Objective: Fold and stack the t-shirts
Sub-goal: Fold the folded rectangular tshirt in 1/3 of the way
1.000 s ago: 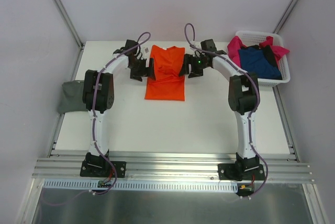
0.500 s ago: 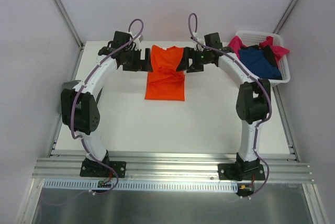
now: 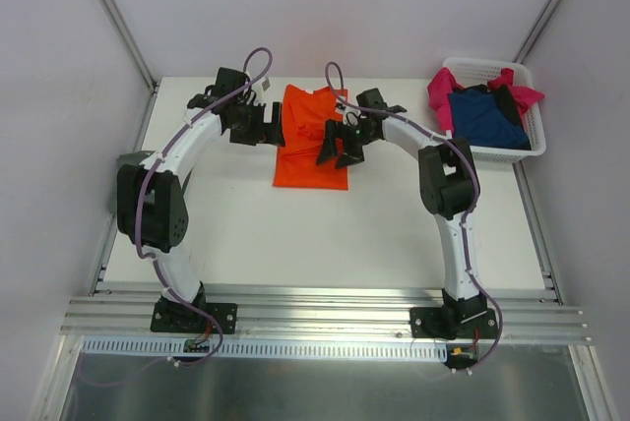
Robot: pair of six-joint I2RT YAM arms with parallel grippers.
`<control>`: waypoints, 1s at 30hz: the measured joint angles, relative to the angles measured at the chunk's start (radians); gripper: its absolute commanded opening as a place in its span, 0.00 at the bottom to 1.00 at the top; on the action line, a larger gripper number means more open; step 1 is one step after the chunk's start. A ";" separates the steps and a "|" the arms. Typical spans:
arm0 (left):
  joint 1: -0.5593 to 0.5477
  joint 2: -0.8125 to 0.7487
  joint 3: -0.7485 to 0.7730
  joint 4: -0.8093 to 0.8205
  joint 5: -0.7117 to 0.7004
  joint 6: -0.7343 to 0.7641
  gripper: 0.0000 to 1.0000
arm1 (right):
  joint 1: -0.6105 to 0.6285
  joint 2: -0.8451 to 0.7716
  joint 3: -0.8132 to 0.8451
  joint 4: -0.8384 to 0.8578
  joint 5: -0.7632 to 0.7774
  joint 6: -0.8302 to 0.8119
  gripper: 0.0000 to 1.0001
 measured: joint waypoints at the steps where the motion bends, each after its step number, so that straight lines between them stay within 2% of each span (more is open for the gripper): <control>1: 0.000 0.002 0.000 0.000 0.000 0.000 0.93 | 0.000 0.005 0.004 -0.001 0.002 0.000 0.87; 8: -0.001 0.029 0.000 0.002 0.005 0.000 0.92 | -0.004 0.034 0.102 0.002 0.025 0.001 0.87; 17: -0.023 0.039 -0.024 0.008 0.000 0.010 0.93 | -0.021 0.181 0.414 0.104 0.112 0.042 0.88; 20: -0.035 0.034 -0.060 0.005 -0.004 0.021 0.99 | -0.034 0.192 0.436 0.126 0.143 0.047 0.89; 26: -0.055 0.031 -0.087 -0.013 -0.058 0.042 0.99 | -0.071 0.137 0.355 0.145 0.146 0.053 0.89; 28: -0.055 0.031 -0.087 -0.014 -0.072 0.042 0.95 | -0.085 0.086 0.296 0.134 0.137 0.053 0.89; 30: -0.052 0.038 -0.087 -0.013 -0.071 0.035 0.80 | -0.096 0.043 0.259 0.127 0.123 0.054 0.89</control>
